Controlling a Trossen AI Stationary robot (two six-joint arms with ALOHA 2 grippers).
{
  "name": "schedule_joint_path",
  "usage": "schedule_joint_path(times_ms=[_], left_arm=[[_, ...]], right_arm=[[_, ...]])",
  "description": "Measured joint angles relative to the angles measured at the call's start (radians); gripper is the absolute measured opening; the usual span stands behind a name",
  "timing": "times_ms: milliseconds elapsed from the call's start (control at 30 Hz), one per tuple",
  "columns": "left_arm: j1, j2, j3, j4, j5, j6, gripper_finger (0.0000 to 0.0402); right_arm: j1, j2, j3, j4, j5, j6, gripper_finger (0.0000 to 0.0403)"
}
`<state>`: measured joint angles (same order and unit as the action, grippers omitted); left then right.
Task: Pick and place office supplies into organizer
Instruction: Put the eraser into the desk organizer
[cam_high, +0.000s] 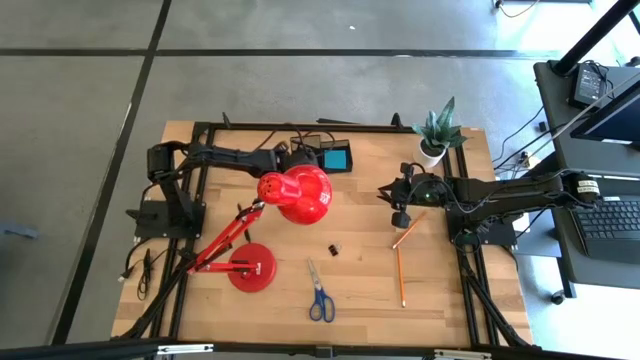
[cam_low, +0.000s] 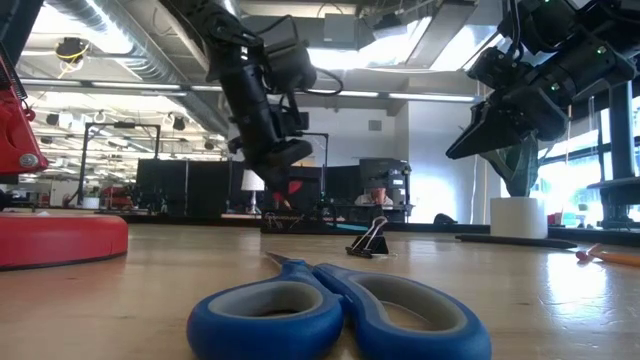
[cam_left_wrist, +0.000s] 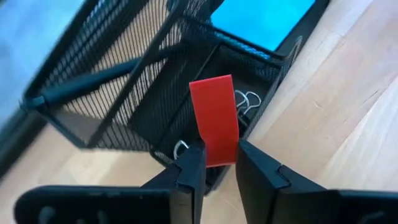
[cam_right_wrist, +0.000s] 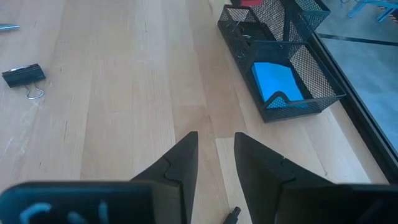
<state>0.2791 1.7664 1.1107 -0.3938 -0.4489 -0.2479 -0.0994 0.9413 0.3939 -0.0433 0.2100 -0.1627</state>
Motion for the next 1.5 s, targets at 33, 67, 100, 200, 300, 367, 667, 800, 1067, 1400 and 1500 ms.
schedule_joint_path(times_ms=[33,67,100,200,300,367,667,800,1067,1400,1500], left_arm=[[0.002,0.000,0.000,0.007,-0.001,0.031,0.0072],[0.005,0.000,0.001,0.013,-0.002,0.065,0.0072],[0.005,0.000,0.001,0.021,-0.003,0.095,0.0072],[0.007,0.000,0.001,0.032,-0.004,0.161,0.0072],[0.013,0.001,0.001,0.033,-0.009,0.192,0.0072],[0.019,0.010,0.001,0.038,-0.027,0.206,0.0072],[0.027,0.073,0.001,0.073,-0.079,0.270,0.0072],[0.030,0.093,0.001,0.080,-0.075,0.296,0.0073],[0.031,0.100,0.001,0.084,-0.073,0.296,0.0081],[0.032,0.100,0.001,0.081,-0.055,0.262,0.0112],[0.031,0.100,0.001,0.081,-0.055,0.262,0.0122]], right_arm=[[0.000,0.000,0.000,0.000,0.000,0.000,0.0108],[0.000,0.000,0.000,0.000,0.000,0.000,0.0108],[0.000,0.000,0.000,0.000,0.000,0.000,0.0108],[0.000,0.000,0.000,0.000,0.000,0.002,0.0108],[0.000,0.000,0.000,0.000,0.000,0.004,0.0108],[0.000,0.000,0.000,0.000,0.000,0.005,0.0108],[0.000,0.000,0.000,0.002,0.000,0.012,0.0108],[0.000,0.000,0.000,0.002,0.000,0.012,0.0108],[0.000,0.000,0.000,0.002,0.000,0.012,0.0108],[0.000,0.000,0.000,0.002,0.000,0.012,0.0108],[0.000,0.000,0.000,0.001,0.000,0.012,0.0108]])
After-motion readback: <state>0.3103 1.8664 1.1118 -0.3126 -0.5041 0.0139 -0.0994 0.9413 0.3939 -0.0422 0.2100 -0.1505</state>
